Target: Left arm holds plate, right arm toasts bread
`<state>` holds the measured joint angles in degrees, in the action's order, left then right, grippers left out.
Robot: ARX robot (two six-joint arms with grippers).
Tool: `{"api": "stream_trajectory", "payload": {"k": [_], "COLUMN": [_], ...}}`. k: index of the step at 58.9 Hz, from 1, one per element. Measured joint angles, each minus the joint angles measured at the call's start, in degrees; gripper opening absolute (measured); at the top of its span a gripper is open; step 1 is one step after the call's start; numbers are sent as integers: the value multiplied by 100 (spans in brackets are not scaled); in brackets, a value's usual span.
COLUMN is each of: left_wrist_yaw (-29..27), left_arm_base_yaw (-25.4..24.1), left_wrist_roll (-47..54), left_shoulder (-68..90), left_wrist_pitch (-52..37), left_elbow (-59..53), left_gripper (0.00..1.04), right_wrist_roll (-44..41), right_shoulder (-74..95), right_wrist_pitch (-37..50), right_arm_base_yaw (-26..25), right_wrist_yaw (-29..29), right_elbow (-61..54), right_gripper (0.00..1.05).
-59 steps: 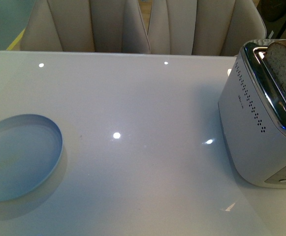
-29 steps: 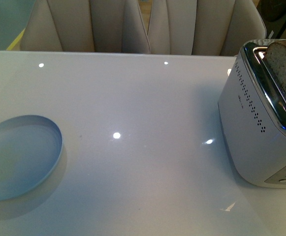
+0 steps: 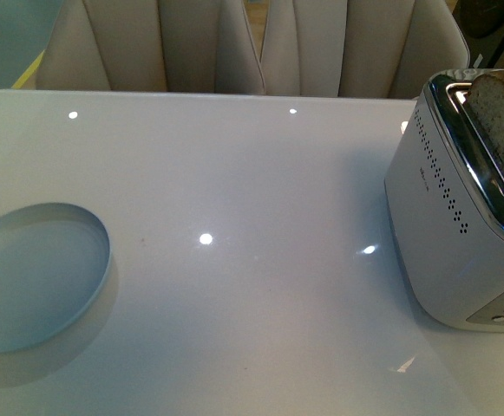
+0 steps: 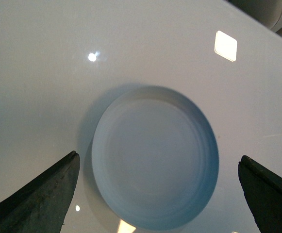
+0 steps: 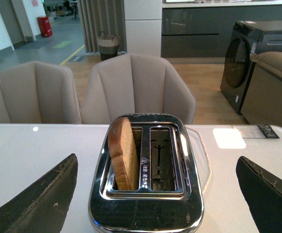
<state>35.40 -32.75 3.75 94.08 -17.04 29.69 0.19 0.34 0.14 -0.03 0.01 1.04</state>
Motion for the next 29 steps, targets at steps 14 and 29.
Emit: {"api": "stream_trajectory", "payload": {"k": [14,29], "left_wrist_yaw": [-584,-1362], "left_arm_base_yaw": [1152,2929], "left_wrist_roll": [-481,-1550], "left_shoulder": [-1847,-3862], "left_wrist_pitch": [96,319], "left_elbow": [-387,-973], "left_gripper": [98,98], "right_wrist_roll": [0,0], "right_shoulder": [0,0], "right_wrist_pitch": [0,0], "right_arm_base_yaw": [0,0], "right_wrist_yaw": [0,0], "right_elbow": [0,0], "right_gripper": [96,96]}}
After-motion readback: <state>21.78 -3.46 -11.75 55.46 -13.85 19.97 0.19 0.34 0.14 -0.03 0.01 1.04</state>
